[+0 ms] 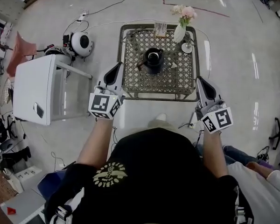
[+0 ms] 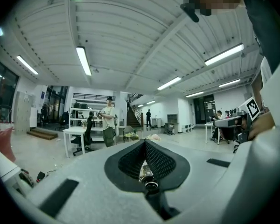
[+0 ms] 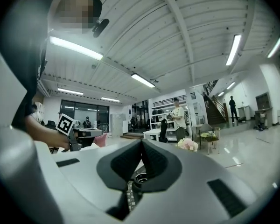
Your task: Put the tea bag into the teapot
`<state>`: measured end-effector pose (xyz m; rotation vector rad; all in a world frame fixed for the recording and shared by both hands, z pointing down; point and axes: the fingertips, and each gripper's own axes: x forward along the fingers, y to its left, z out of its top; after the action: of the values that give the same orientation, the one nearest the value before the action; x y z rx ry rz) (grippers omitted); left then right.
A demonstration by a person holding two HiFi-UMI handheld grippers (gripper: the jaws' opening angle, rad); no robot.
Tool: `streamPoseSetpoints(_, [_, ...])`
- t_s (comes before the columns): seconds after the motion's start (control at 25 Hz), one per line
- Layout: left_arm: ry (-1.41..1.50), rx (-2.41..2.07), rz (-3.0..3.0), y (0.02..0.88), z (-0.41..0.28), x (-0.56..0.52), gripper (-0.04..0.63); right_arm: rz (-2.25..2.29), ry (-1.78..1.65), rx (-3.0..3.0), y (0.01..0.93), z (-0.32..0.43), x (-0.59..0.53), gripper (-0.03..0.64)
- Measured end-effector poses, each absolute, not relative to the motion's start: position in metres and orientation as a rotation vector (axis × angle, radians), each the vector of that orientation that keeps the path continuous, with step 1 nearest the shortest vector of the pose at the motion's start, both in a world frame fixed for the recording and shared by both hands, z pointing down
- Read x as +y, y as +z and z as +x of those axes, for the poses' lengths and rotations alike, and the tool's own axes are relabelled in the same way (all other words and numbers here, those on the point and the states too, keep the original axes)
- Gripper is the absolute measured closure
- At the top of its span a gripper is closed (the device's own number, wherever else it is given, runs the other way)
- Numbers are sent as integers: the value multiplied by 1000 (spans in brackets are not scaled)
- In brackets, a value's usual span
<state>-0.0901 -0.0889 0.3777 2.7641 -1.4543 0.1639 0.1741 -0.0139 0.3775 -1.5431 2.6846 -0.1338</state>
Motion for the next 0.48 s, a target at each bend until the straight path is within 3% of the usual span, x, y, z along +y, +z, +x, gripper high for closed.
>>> streamPoseSetpoints(0.48, [225, -1568, 2714, 375, -88, -87, 598, -1333, -251, 2674, 381, 190, -39, 611])
